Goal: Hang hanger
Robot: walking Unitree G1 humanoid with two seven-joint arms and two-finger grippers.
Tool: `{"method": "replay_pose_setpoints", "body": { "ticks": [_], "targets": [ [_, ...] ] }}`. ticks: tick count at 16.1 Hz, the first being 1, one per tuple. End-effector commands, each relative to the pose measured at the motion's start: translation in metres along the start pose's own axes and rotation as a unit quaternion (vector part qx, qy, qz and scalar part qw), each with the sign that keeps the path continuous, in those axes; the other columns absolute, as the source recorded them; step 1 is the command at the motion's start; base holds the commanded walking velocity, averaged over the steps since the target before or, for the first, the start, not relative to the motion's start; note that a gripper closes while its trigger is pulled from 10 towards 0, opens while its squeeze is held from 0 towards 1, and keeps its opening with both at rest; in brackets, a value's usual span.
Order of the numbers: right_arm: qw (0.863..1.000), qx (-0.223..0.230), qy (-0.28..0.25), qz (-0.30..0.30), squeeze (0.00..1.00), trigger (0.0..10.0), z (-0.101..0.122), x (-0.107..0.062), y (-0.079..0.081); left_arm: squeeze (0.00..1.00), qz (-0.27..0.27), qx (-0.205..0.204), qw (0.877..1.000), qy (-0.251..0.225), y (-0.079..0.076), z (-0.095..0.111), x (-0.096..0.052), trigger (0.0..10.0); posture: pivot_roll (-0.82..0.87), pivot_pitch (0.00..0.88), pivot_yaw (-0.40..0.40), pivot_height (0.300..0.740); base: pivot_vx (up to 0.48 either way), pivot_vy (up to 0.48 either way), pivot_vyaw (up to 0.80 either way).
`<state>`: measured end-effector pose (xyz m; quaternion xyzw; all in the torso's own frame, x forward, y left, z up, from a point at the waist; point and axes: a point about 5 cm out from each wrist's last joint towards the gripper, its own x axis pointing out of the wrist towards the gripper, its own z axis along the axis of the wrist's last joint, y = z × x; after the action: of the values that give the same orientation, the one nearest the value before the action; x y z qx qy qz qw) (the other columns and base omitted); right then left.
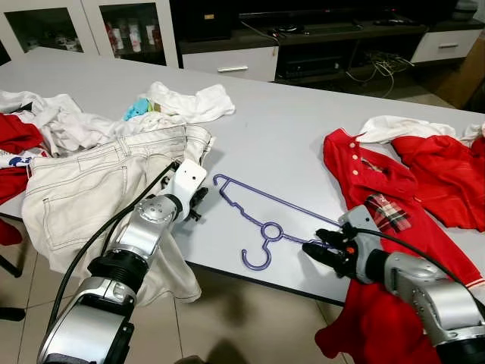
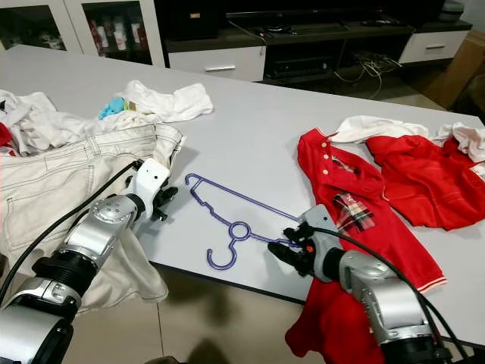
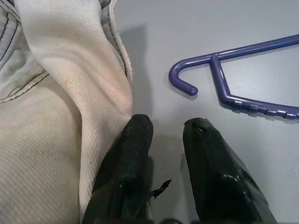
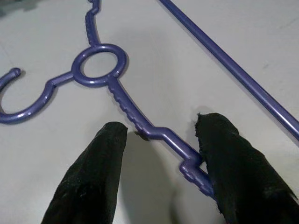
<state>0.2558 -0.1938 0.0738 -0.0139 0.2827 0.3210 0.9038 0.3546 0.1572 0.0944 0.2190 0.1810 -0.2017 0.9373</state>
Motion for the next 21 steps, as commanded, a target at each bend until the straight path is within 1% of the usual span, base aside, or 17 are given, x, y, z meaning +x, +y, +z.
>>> {"method": "replay_pose_setpoints", "body": {
  "ticks": [1,3,4,5,6,7,8,9,11,12,13,15,16,17,19,20,21],
  "targets": [
    [0.996,0.040,0.075,-0.039,0.00,10.0,-0.033,-0.011,-0.014,0.00,0.008,0.003,1.000,0.001,0.005,0.001,-0.001,10.0,-0.09,0.000,0.009,0.740,0.000,0.000,0.00],
    [0.995,0.038,0.074,-0.046,0.00,10.0,-0.031,-0.014,-0.017,0.00,0.007,0.004,1.000,-0.002,0.004,0.002,0.001,10.0,-0.09,0.000,0.009,0.740,0.000,0.000,0.00],
    [0.997,0.040,0.044,-0.046,0.00,10.0,-0.020,-0.014,-0.017,0.00,0.008,0.005,1.000,-0.005,0.004,0.004,0.001,10.0,-0.09,0.000,0.012,0.740,0.000,0.000,0.00],
    [0.998,0.041,0.032,-0.046,0.00,10.0,-0.015,-0.013,-0.017,0.00,0.008,0.006,1.000,-0.007,0.004,0.005,0.001,10.0,-0.09,0.000,0.012,0.740,0.000,0.000,0.00],
    [0.998,0.035,-0.015,-0.047,0.00,10.0,0.004,-0.009,-0.015,0.00,0.013,0.020,0.999,-0.031,0.005,0.011,0.001,10.0,-0.09,0.000,0.014,0.740,0.000,0.000,0.00],
    [0.998,0.035,-0.034,-0.048,0.00,10.0,0.012,-0.007,-0.014,0.00,0.024,0.032,0.996,-0.076,0.006,0.025,0.001,10.0,-0.09,0.000,0.014,0.740,0.000,0.000,0.00],
    [0.997,0.029,-0.053,-0.051,0.00,10.0,0.020,-0.005,-0.013,0.00,0.031,0.046,0.988,-0.146,0.005,0.047,-0.003,10.0,-0.09,0.000,0.012,0.740,0.000,0.000,0.00],
    [0.996,0.026,-0.067,-0.051,0.00,10.0,0.025,-0.004,-0.012,0.00,0.034,0.039,0.978,-0.202,0.004,0.067,-0.006,10.0,-0.09,0.000,0.012,0.740,0.000,0.000,0.00],
    [0.996,0.025,-0.071,-0.051,0.00,10.0,0.029,-0.002,-0.011,0.00,0.035,0.034,0.970,-0.239,0.003,0.079,-0.010,10.0,-0.08,0.000,0.008,0.740,0.000,0.000,0.00],
    [0.996,0.025,-0.072,-0.052,0.00,10.0,0.029,-0.001,-0.011,0.00,0.032,0.029,0.968,-0.245,0.002,0.080,-0.010,10.0,-0.08,0.000,0.008,0.740,0.000,0.000,0.00],
    [0.995,0.023,-0.080,-0.060,0.00,10.0,0.032,-0.001,-0.011,0.00,0.016,0.011,0.970,-0.241,-0.003,0.078,-0.008,10.0,-0.08,0.000,0.010,0.740,0.000,0.000,0.00],
    [0.991,0.001,-0.097,-0.093,0.00,10.0,0.037,-0.001,-0.015,0.00,-0.009,-0.022,0.974,-0.225,-0.013,0.068,-0.006,10.0,-0.09,0.000,0.012,0.740,0.000,0.000,0.00],
    [0.990,-0.002,-0.103,-0.097,0.00,10.0,0.037,-0.001,-0.015,0.00,-0.020,-0.033,0.975,-0.220,-0.017,0.065,-0.006,10.0,-0.09,0.000,0.012,0.740,0.000,0.000,0.00],
    [0.989,-0.019,-0.104,-0.103,0.00,10.0,0.038,0.000,-0.013,0.00,-0.044,-0.048,0.975,-0.214,-0.024,0.061,-0.007,10.0,-0.09,0.000,0.013,0.740,0.000,0.000,0.00],
    [0.989,-0.039,-0.101,-0.105,0.00,10.0,0.036,0.002,-0.010,0.00,-0.072,-0.057,0.973,-0.211,-0.031,0.057,-0.010,10.0,-0.08,0.000,0.013,0.740,0.000,0.000,0.00],
    [0.988,-0.051,-0.099,-0.105,0.00,10.0,0.034,0.004,-0.007,0.00,-0.110,-0.064,0.969,-0.211,-0.039,0.052,-0.014,10.0,-0.08,0.000,0.011,0.740,0.000,0.000,0.00],
    [0.988,-0.057,-0.096,-0.105,0.00,10.0,0.033,0.006,-0.005,0.00,-0.127,-0.065,0.967,-0.211,-0.043,0.050,-0.017,10.0,-0.08,0.000,0.010,0.740,0.000,0.000,0.00]
  ]
}}
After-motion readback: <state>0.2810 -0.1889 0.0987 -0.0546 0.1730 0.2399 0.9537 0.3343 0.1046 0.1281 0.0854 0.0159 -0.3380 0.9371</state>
